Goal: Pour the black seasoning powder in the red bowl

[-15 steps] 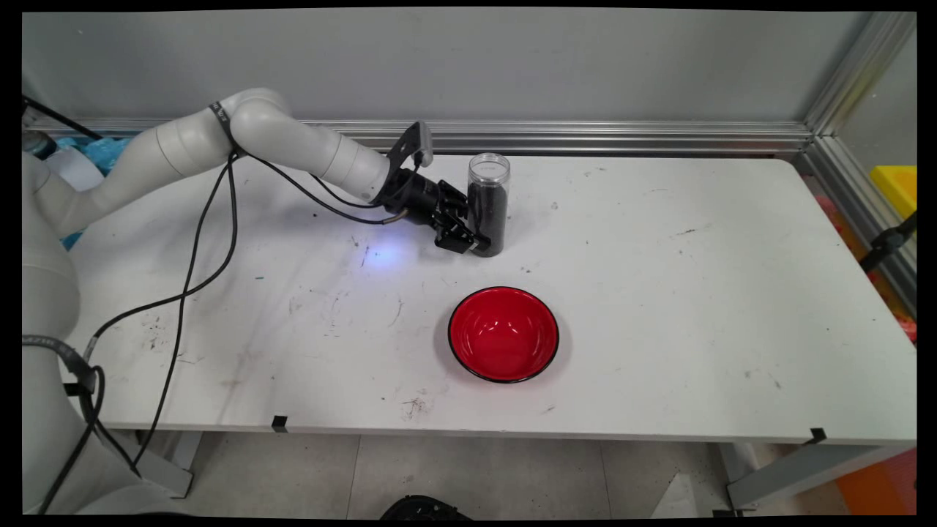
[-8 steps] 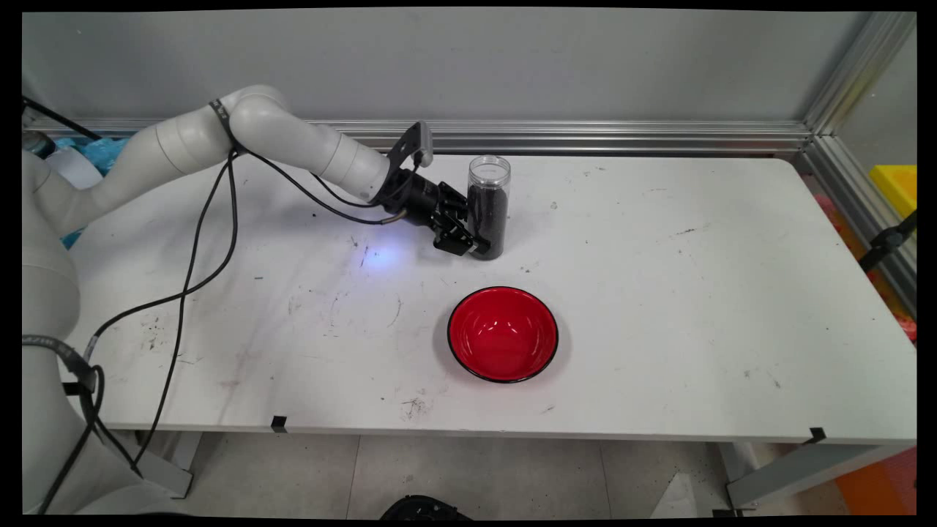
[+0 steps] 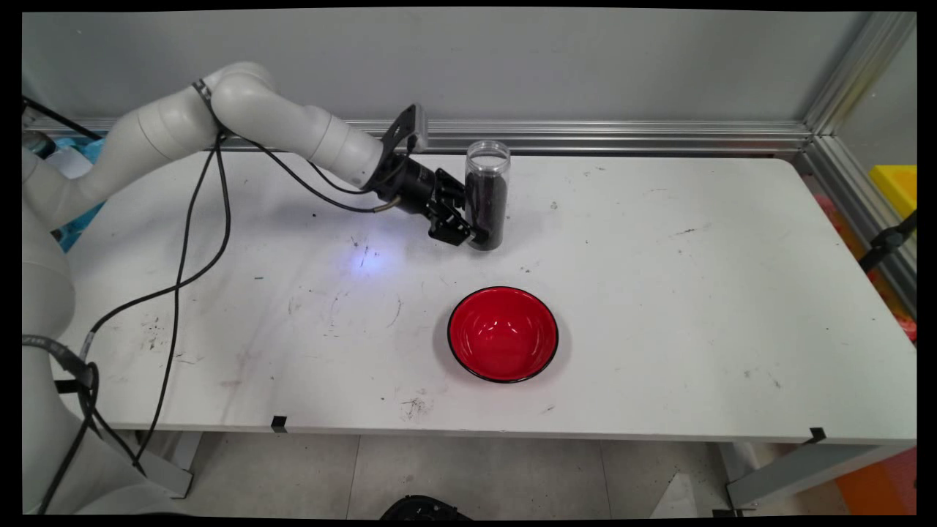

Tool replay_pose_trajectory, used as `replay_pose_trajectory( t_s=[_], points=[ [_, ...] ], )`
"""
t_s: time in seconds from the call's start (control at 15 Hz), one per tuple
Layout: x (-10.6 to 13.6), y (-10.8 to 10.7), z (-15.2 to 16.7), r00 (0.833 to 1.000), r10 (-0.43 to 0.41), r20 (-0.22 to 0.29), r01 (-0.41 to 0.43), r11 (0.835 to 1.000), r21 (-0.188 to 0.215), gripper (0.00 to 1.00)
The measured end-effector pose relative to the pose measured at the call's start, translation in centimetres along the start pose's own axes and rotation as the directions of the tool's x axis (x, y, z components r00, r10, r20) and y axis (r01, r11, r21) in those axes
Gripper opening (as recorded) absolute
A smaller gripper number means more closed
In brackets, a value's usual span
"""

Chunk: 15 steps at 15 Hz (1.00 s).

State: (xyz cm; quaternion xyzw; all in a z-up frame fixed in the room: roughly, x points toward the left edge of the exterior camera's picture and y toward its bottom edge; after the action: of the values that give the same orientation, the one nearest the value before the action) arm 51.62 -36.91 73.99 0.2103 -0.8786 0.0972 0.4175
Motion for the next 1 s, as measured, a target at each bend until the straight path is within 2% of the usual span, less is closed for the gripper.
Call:
replay_pose_trajectory(
  t_s=[0.53,1.0],
  points=[
    [3.7,1.1,-2.4,0.996,0.094,-0.005,-0.093,0.995,0.041,0.0],
    [6.7,2.9,-4.2,0.98,0.197,-0.01,-0.197,0.979,0.049,0.0]
  ],
)
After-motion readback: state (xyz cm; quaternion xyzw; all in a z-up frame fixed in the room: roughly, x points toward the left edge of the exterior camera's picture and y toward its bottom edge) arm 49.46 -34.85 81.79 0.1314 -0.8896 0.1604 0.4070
